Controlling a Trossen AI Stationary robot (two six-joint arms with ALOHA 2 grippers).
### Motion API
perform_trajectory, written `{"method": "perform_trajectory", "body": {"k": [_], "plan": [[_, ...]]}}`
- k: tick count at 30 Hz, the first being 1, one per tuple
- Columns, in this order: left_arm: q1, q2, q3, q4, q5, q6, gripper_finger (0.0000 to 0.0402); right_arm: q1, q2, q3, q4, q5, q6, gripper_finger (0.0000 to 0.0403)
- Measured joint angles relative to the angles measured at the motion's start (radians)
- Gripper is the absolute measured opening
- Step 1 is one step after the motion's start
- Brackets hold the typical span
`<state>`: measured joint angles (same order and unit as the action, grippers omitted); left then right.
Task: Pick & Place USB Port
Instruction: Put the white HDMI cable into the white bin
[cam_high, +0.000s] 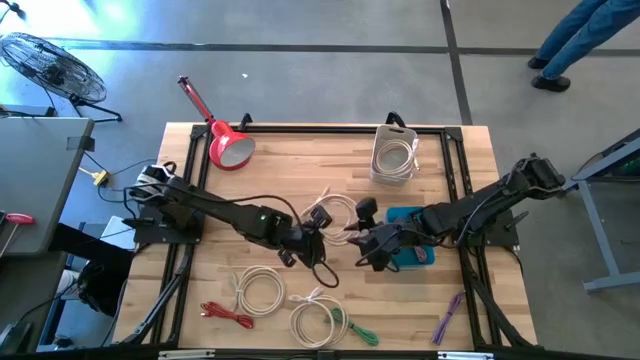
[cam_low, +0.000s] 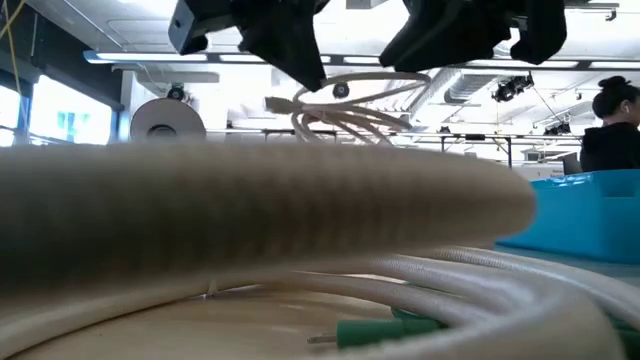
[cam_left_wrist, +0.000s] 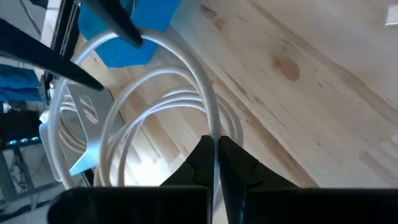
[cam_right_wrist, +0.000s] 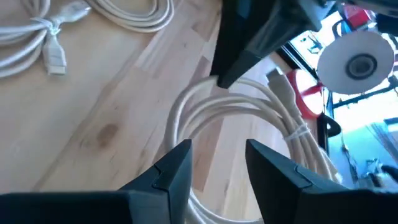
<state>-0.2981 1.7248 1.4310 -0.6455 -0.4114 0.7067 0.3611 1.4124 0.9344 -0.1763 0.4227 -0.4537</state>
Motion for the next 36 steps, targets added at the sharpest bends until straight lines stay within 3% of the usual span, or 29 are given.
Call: {"method": "perform_trajectory", "body": {"k": [9,15,29,36], "plan": [[0.003,0.0,0.005,-0.041,-0.021,0.001,0.0,0.0,0.0,0.0,-0.005,-0.109,-0.017,0.0142],[0.003,0.0,0.005,-0.038,-0.03,0.007,0.0,-0.004,0.0,0.0,-0.006,-0.089,-0.018,0.0142],[0.003,-0.008,0.047,-0.041,-0.029,0.023,0.0,-0.134,0.016,0.0,-0.026,-0.275,0.089,0.0142],[0.003,-0.008,0.092,-0.038,-0.027,0.046,0.0,-0.152,0.095,0.0,-0.019,-0.283,0.087,0.0142]]}}
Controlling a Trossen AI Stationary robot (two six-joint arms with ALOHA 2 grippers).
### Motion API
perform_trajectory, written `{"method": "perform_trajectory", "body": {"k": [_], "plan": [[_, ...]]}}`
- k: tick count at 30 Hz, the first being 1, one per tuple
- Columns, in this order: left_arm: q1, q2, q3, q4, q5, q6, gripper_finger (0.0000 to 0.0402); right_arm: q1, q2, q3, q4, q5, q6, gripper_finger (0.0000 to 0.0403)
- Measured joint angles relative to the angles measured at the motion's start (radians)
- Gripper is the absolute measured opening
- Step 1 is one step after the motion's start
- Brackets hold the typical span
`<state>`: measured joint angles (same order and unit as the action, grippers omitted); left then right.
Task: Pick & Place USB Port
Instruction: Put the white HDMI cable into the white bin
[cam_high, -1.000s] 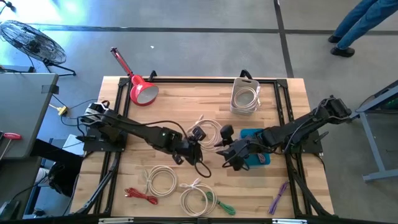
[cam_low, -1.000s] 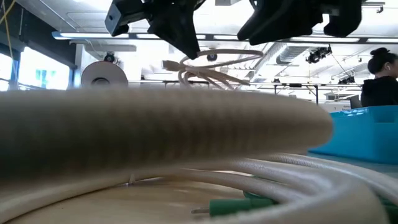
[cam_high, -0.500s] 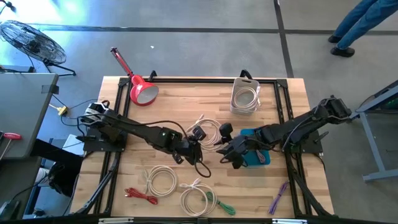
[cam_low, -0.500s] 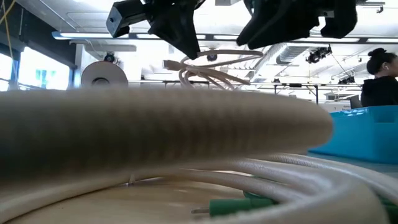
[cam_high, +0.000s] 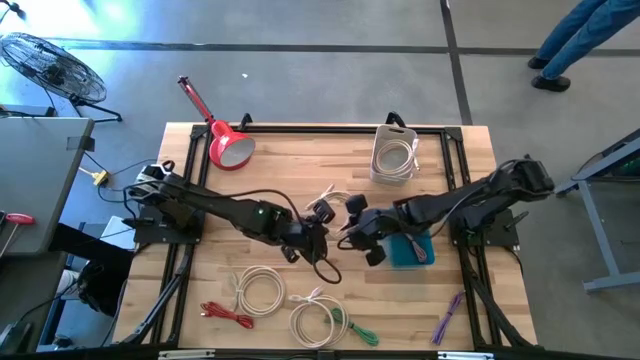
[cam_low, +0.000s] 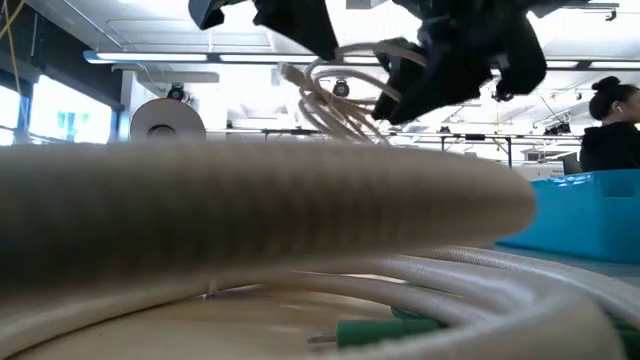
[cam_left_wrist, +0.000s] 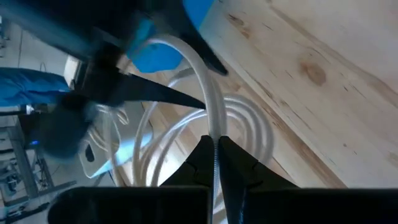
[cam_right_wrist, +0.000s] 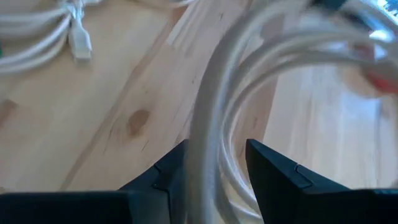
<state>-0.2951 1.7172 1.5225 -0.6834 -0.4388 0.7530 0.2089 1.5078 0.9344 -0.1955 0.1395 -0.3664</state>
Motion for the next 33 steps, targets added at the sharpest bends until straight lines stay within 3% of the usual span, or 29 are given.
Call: {"method": "perform_trajectory", "body": {"k": [6,19,33], "plan": [[0.0,0.0,0.018,0.0,0.003,0.003,0.0,0.0,0.064,0.0,0.045,0.004,-0.018,0.0142],[0.0,0.0,0.02,0.0,0.004,-0.002,0.0,0.0,0.056,0.0,0.051,0.013,-0.01,0.0113],[0.0,0.0,0.02,-0.025,0.003,-0.024,0.0,0.002,0.053,0.0,0.045,0.105,0.01,0.0103]]}}
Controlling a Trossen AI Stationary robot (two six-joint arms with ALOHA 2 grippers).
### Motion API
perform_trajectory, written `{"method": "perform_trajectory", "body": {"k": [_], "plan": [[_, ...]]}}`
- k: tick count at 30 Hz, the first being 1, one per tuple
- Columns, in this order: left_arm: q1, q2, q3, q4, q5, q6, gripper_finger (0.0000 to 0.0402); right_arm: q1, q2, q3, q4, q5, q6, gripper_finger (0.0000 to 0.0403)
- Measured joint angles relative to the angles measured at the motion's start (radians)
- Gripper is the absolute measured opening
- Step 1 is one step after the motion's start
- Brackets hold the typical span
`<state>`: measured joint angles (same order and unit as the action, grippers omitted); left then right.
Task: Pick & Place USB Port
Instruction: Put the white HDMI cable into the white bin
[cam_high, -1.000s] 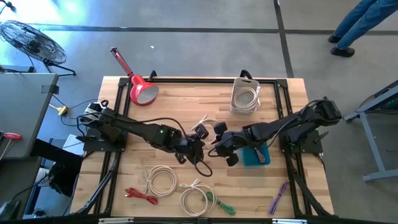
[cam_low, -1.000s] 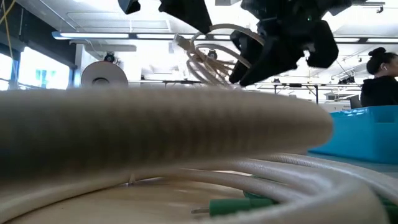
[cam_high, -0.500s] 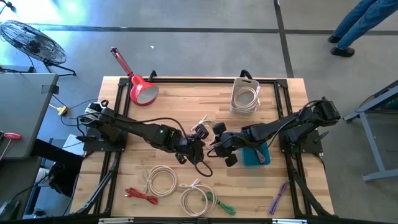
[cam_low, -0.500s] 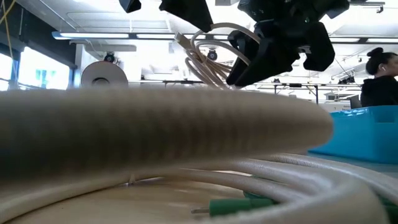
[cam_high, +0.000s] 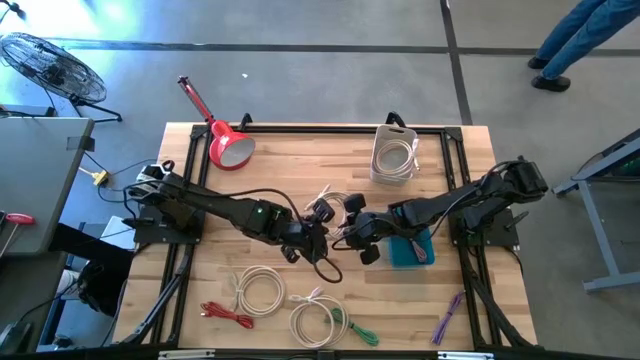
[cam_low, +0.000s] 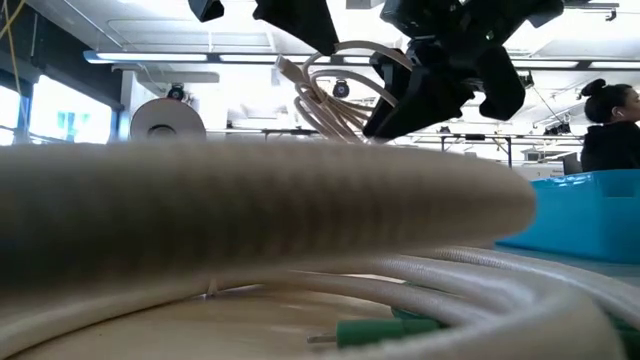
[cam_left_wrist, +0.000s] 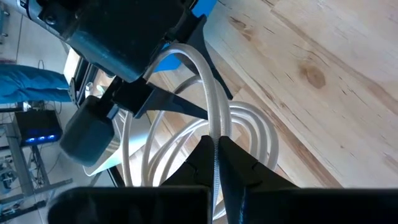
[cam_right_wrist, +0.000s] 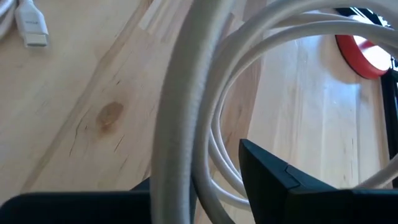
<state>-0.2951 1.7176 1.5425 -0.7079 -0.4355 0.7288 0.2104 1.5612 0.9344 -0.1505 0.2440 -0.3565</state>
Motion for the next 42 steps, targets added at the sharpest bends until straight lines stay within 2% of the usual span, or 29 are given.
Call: {"method": "perform_trajectory", "body": {"k": [7,14,23,26,31,42], "plan": [[0.0,0.0,0.0,0.001,0.0,-0.006,0.0,0.025,-0.036,0.0,-0.008,0.008,0.0,0.0103],[0.0,0.0,0.0,0.002,0.001,-0.009,0.0,0.079,-0.11,0.0,-0.032,0.086,0.001,0.0103],[0.0,0.0,0.0,0.005,0.016,-0.011,0.0,0.093,-0.125,0.0,-0.044,0.088,0.039,0.0101],[0.0,0.0,0.0,0.004,0.021,-0.016,0.0,0.093,-0.125,0.0,-0.044,0.1,0.042,0.0083],[0.0,0.0,0.0,0.005,0.018,-0.027,0.0003,0.093,-0.125,0.0,-0.054,0.098,0.034,0.0013],[0.0,0.001,0.0,0.006,-0.001,-0.064,0.0037,0.093,-0.125,0.0,-0.068,0.096,0.073,0.001]]}}
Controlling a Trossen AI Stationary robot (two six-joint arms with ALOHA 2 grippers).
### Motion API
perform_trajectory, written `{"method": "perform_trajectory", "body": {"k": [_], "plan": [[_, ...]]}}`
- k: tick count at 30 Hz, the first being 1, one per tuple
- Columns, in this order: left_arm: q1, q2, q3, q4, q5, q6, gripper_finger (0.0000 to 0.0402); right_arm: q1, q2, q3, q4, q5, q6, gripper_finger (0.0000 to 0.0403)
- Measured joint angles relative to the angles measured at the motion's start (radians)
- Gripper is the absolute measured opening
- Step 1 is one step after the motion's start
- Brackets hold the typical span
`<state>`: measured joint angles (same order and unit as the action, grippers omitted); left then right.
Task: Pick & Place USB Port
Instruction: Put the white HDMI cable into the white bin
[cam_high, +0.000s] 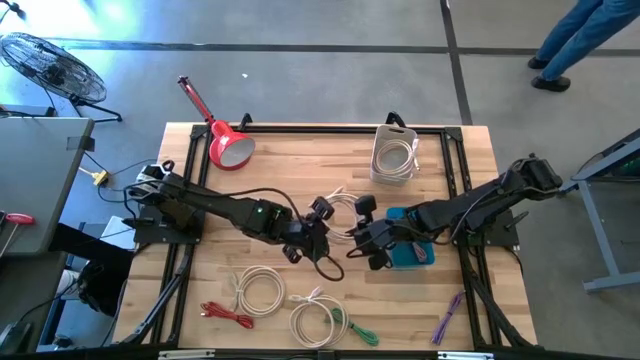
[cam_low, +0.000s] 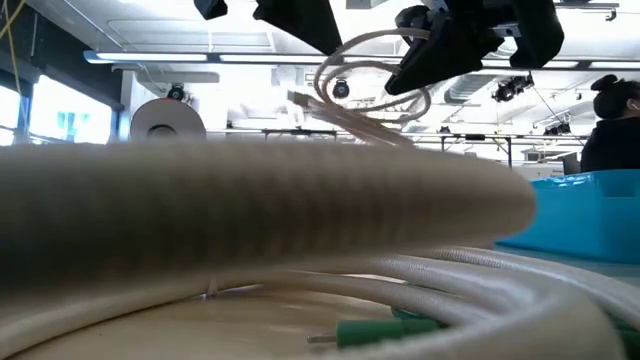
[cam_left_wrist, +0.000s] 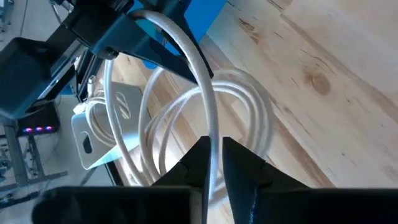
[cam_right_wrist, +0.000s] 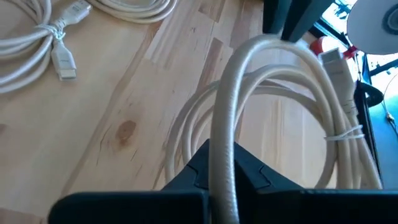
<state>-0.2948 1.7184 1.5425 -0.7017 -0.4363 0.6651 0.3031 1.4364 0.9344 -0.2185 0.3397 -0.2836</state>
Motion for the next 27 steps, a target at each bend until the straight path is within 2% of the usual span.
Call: {"method": "perform_trajectory", "body": {"k": [16,20,27], "plan": [[-0.001,-0.004,0.0,0.011,-0.079,-0.02,0.0141,0.0,0.0,0.0,-0.033,0.022,0.027,0.0006],[-0.003,-0.028,-0.002,0.027,-0.169,-0.008,0.0149,0.0,0.0,0.0,-0.065,0.054,0.047,0.0006],[-0.003,-0.081,-0.002,0.053,-0.232,-0.006,0.015,0.0,0.0,0.0,-0.14,0.131,0.091,0.0006]]}}
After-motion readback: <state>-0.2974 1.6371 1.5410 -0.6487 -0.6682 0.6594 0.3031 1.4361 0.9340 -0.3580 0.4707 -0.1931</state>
